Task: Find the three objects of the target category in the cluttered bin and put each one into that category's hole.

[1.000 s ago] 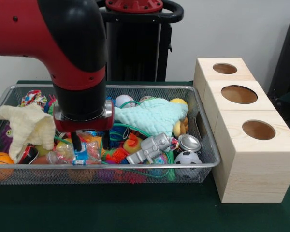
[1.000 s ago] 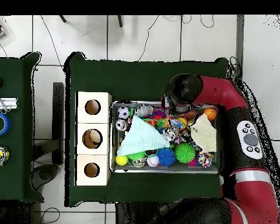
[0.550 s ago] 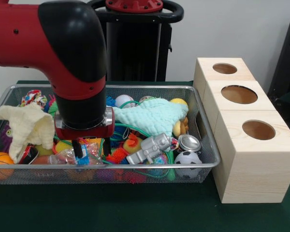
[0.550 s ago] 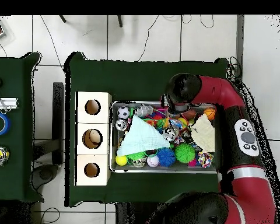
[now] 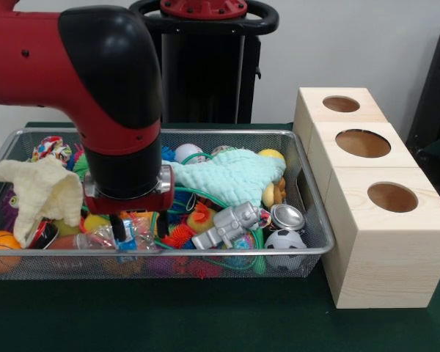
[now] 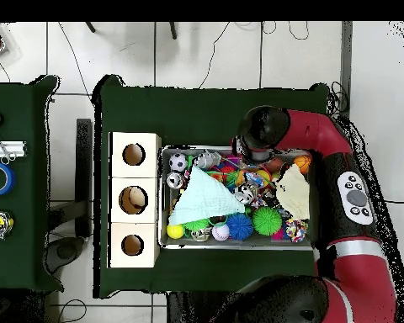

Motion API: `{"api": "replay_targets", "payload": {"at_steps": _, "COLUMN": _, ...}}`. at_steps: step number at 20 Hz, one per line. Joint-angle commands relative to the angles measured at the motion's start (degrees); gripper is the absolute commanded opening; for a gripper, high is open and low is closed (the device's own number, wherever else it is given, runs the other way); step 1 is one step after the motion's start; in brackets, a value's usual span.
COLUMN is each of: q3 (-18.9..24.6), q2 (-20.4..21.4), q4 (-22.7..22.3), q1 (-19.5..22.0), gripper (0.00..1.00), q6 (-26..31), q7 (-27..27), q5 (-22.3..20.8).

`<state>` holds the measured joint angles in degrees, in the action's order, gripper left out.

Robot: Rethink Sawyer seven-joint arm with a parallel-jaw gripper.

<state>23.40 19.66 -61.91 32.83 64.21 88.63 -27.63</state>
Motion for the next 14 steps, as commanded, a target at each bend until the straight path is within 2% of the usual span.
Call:
{"api": "replay_targets", "payload": {"at_steps": 1, "q3": -0.23, "q2": 2.31, "q4": -4.76, "q1": -0.77, "gripper": 1.00, "q6": -2.66, "q7": -9.89, "q5": -4.51}}
{"api": "replay_targets", "payload": {"at_steps": 7, "q3": -1.32, "q2": 5.57, "q4": -6.82, "q1": -2.20, "gripper": 1.00, "q6": 1.78, "q7": -10.95, "q5": -5.20}}
{"api": "replay_targets", "payload": {"at_steps": 11, "q3": -1.07, "q2": 7.87, "q4": -8.93, "q1": -2.55, "gripper": 1.00, "q6": 2.82, "q7": -13.29, "q5": -5.93}}
{"api": "replay_targets", "payload": {"at_steps": 14, "q3": -0.35, "q2": 7.98, "q4": -10.56, "q1": -2.33, "gripper": 1.00, "q6": 2.24, "q7": -15.23, "q5": -6.67}}
